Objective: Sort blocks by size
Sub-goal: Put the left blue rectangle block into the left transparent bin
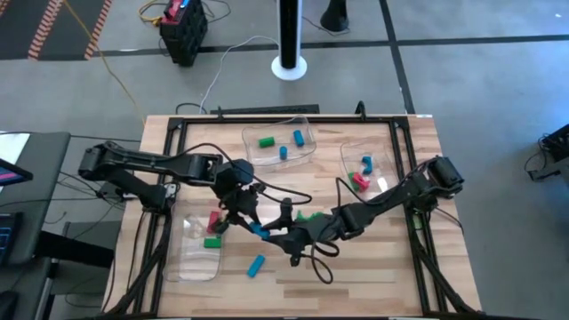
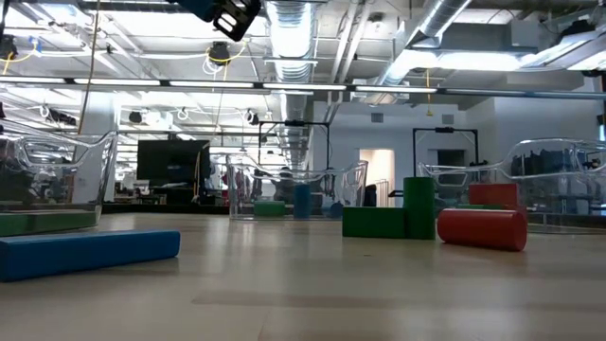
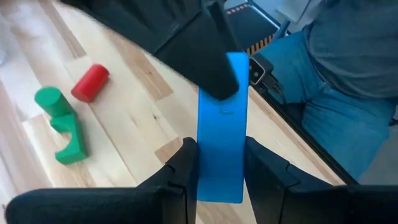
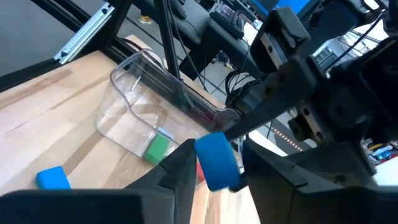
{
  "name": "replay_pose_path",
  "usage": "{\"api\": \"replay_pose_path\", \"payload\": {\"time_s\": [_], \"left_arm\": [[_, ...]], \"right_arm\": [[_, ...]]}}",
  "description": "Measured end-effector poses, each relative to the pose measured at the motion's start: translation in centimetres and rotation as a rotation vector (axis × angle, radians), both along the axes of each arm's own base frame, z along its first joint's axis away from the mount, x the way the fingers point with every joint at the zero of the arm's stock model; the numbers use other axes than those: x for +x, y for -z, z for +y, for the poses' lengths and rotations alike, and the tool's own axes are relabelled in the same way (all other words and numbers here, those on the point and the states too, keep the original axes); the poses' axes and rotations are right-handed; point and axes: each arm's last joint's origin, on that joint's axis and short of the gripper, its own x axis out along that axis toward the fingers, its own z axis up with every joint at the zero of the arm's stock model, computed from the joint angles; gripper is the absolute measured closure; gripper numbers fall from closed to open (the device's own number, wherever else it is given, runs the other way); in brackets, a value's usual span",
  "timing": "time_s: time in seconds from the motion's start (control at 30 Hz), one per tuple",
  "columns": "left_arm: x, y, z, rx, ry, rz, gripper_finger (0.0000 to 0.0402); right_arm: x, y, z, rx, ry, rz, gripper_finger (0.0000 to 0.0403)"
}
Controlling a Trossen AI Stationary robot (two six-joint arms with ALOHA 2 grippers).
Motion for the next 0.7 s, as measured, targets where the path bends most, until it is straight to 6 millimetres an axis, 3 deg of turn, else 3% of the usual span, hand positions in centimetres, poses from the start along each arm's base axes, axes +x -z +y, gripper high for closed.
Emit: {"api": "replay_pose_path", "payload": {"time_s": [0.4,0.7], "left_arm": [[0.67,0.84,-0.11,-0.020,0.019,0.032,0.0303],[0.34,0.48,-0.08,-0.014,0.022,0.018,0.0302]], "right_arm": [[0.05,0.12,-0.18,-0.003,-0.006,0.012,0.0300],[0.10,0.14,-0.36,0.033,0.020,0.014,0.0309]]}}
